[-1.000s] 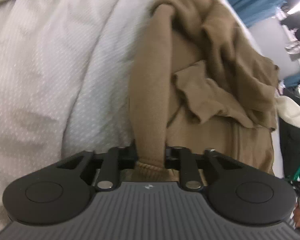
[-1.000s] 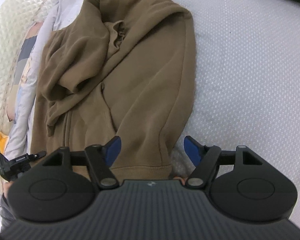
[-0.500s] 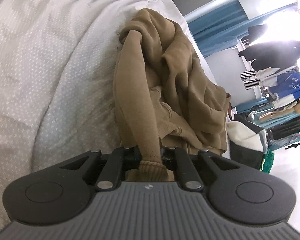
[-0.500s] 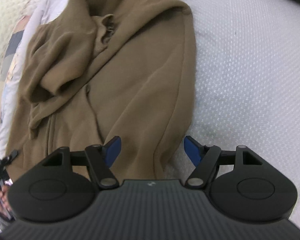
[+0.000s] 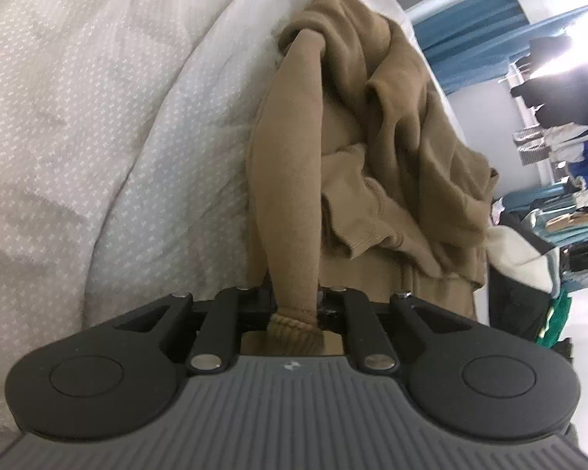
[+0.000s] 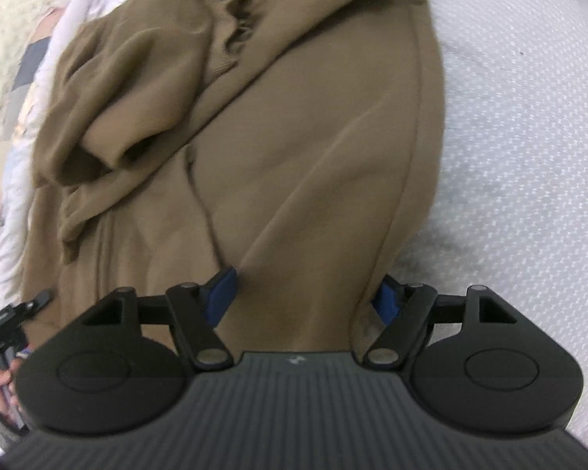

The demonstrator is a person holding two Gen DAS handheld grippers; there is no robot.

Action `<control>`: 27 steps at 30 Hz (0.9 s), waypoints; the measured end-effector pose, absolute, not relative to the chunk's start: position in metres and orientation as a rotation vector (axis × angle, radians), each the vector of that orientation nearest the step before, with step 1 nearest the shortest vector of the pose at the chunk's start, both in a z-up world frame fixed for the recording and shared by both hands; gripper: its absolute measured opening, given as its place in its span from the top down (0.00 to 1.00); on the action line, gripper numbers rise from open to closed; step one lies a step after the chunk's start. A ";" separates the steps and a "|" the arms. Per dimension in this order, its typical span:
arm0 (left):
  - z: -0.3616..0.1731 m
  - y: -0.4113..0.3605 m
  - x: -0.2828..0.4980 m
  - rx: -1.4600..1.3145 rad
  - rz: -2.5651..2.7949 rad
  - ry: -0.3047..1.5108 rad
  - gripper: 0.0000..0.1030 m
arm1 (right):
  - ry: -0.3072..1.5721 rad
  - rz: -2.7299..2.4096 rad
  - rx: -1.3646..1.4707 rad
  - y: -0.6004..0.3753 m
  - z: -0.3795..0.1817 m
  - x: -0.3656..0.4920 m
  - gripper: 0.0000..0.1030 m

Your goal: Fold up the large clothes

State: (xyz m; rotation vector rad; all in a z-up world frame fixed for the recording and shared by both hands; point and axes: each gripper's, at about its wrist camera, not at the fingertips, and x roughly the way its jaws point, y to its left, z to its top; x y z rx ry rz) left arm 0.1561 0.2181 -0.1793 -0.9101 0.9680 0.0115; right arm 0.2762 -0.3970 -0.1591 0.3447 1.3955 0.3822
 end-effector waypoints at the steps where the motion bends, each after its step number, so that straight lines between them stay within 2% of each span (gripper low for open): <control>1: -0.180 0.218 0.157 -0.910 0.011 0.983 0.79 | 1.395 0.394 0.346 -0.396 -0.156 0.274 0.28; 2: -0.182 0.216 0.159 -0.909 0.010 1.005 0.76 | 1.397 0.405 0.350 -0.394 -0.153 0.272 0.28; 6: -0.188 0.209 0.163 -0.882 0.023 1.082 0.51 | 1.404 0.438 0.301 -0.378 -0.142 0.260 0.28; 9: -0.194 0.201 0.169 -0.859 -0.006 1.166 0.48 | 1.443 0.385 0.235 -0.373 -0.149 0.257 0.28; 13: -0.192 0.190 0.173 -0.797 0.015 1.180 0.48 | 1.510 0.299 0.140 -0.363 -0.172 0.262 0.28; 15: -0.190 0.184 0.174 -0.769 0.025 1.175 0.54 | 1.494 0.311 0.070 -0.350 -0.172 0.259 0.29; 16: -0.188 0.181 0.174 -0.748 0.024 1.170 0.61 | 1.484 0.328 0.063 -0.346 -0.170 0.257 0.29; 21: -0.187 0.176 0.172 -0.743 -0.002 1.112 0.84 | 1.373 0.495 0.118 -0.340 -0.151 0.244 0.29; 24: -0.184 0.181 0.168 -0.775 -0.023 1.075 0.86 | 1.348 0.508 0.181 -0.351 -0.145 0.242 0.37; 26: -0.181 0.187 0.164 -0.797 -0.035 1.047 0.88 | 1.395 0.446 0.155 -0.353 -0.152 0.243 0.46; 27: -0.179 0.189 0.163 -0.806 -0.040 1.032 0.88 | 1.421 0.413 0.124 -0.349 -0.157 0.243 0.47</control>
